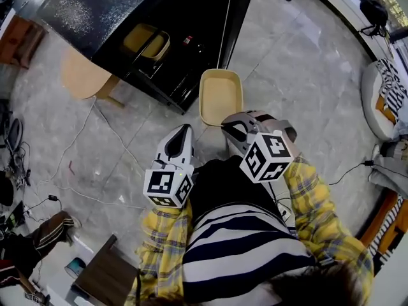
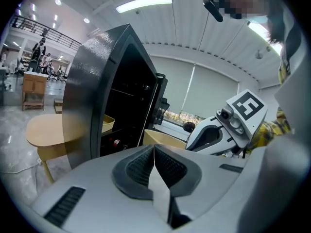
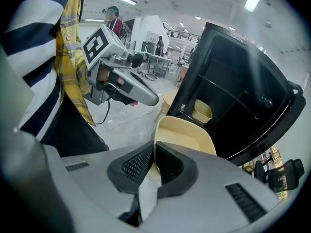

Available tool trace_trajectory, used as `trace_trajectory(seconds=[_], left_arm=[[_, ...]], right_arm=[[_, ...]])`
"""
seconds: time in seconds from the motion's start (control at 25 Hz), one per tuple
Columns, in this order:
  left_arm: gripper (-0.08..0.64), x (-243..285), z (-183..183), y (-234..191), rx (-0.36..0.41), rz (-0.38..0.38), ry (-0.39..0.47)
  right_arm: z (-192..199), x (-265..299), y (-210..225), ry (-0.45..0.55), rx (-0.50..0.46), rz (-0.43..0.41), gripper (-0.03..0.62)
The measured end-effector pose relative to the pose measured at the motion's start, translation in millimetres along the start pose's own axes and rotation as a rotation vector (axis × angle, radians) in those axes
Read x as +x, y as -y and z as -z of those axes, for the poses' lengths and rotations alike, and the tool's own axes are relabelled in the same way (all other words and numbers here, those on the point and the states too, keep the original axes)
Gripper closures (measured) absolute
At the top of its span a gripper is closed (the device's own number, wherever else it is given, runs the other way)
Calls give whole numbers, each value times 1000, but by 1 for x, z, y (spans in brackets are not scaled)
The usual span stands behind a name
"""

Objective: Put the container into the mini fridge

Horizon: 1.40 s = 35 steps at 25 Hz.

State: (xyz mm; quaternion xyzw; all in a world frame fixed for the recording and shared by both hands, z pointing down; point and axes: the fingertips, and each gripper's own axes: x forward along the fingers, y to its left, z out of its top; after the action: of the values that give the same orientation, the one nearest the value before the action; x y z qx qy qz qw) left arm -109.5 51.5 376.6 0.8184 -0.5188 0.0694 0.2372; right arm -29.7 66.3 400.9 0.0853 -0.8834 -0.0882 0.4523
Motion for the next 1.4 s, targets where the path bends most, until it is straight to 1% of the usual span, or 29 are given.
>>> trace_trajectory(seconds=[0.16, 0.48, 0.6, 0.8, 1.08, 1.4], left_arm=[[543, 26, -9, -4, -1, -39, 2], [543, 69, -20, -6, 36, -96, -8], [543, 82, -21, -13, 27, -125, -3], [543, 93, -24, -28, -4, -199, 23], [543, 109, -26, -45, -31, -264, 49], [543, 119, -36, -51, -44, -292, 82]], right_arm=[[8, 8, 30, 17, -50, -27, 554], [14, 32, 81, 64, -148, -71, 554], [14, 47, 103, 78, -180, -89, 554], [11, 68, 131, 98, -227, -107, 554], [6, 94, 166, 112, -272, -96, 554], [-8, 107, 195, 110, -337, -71, 554]])
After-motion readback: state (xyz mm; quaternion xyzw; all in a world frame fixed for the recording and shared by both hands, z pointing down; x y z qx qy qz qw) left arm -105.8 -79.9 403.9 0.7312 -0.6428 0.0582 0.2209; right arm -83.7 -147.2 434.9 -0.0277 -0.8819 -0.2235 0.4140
